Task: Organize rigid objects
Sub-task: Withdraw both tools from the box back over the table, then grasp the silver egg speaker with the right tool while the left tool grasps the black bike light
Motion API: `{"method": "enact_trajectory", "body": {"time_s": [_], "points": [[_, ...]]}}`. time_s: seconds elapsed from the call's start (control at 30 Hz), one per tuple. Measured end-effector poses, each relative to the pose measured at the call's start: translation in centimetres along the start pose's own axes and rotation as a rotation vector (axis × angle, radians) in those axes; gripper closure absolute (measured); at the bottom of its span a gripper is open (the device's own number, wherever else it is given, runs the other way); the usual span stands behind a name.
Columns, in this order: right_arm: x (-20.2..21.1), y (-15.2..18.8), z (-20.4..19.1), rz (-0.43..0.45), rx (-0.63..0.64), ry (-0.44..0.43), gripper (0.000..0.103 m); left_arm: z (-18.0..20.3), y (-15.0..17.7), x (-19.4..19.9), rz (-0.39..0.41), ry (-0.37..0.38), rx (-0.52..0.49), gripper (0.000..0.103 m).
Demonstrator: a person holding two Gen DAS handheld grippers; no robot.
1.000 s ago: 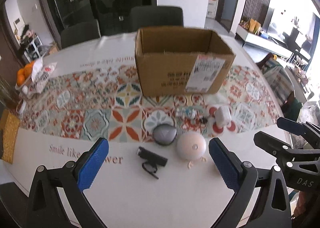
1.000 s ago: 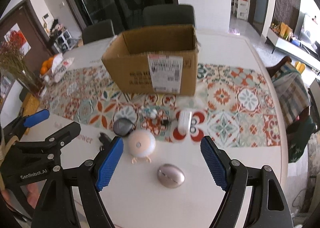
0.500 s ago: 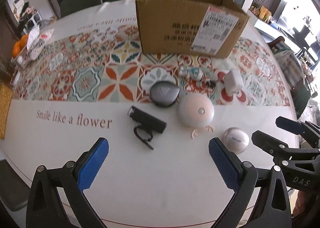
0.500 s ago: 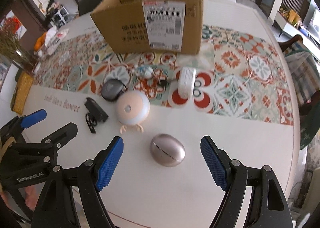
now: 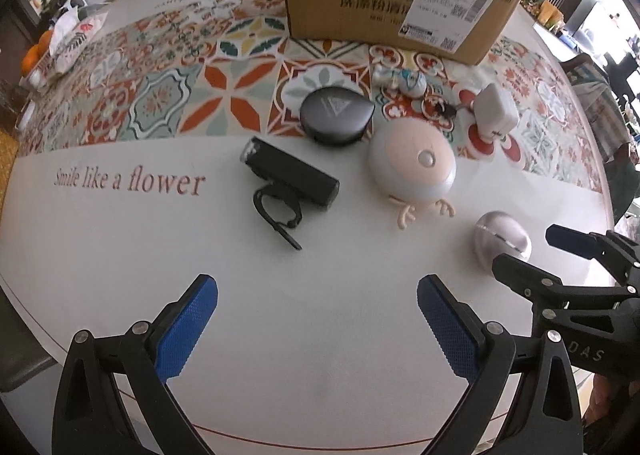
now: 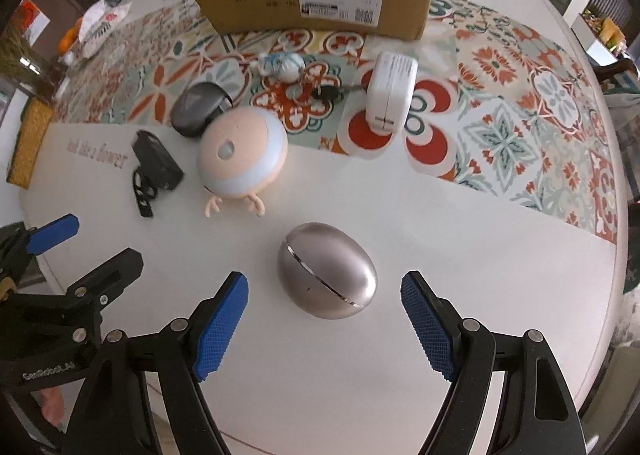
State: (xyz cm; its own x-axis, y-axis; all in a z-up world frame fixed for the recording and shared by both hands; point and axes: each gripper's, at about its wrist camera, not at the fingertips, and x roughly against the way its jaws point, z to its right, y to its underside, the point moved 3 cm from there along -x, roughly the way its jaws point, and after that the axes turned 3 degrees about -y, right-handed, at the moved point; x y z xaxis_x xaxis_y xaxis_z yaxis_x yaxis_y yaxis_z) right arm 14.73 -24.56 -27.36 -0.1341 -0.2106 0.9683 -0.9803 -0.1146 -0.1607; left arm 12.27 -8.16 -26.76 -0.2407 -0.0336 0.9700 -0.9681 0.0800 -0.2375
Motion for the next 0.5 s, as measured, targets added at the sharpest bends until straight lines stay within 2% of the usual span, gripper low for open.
{"method": "enact_trajectory", "body": {"time_s": [0.27, 0.5], "points": [[-2.1, -0.2, 0.0, -0.024, 0.021, 0.016, 0.024, 0.3, 0.6, -1.6, -0.035, 0.011, 0.019, 0.001], [-3.4, -0.3, 0.1, -0.036, 0.031, 0.017, 0.032, 0.3, 0.7, -2.3, -0.047, 0.007, 0.028, 0.001]]}}
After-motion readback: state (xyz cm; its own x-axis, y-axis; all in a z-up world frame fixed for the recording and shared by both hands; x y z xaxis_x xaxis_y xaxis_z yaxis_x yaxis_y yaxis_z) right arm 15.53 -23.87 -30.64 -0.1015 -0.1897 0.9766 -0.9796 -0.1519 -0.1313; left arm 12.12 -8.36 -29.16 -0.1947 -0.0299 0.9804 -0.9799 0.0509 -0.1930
